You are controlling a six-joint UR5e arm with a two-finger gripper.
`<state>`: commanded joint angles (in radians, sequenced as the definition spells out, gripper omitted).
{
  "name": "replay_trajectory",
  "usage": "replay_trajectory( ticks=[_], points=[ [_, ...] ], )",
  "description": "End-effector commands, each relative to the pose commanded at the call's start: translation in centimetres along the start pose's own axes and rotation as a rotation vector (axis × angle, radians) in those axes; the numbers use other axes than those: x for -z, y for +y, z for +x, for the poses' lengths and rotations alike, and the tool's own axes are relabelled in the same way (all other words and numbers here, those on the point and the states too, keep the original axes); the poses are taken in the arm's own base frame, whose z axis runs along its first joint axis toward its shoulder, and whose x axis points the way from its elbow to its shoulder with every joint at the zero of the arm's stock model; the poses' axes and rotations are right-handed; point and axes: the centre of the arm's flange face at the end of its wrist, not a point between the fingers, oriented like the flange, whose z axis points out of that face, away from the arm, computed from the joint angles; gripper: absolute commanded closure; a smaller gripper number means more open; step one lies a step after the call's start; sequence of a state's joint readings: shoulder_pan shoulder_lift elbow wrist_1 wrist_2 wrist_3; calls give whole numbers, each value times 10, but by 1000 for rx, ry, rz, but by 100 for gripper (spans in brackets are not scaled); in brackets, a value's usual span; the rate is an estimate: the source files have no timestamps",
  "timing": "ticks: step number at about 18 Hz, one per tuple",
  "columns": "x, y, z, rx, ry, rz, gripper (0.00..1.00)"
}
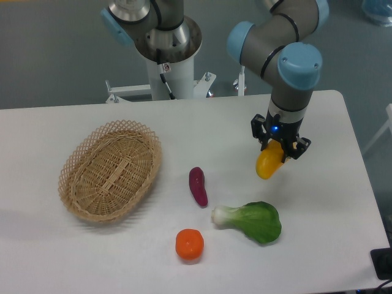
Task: Pick up the mango from the table
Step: 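Hold the mango raised above the table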
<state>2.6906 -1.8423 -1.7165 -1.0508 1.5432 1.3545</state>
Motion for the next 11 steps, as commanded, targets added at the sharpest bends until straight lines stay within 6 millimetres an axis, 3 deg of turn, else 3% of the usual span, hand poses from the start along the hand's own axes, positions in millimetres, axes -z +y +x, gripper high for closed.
replay_trajectory(
  ticks=[11],
  points=[
    [4,0,-5,-6,-15,-20,67]
  ],
)
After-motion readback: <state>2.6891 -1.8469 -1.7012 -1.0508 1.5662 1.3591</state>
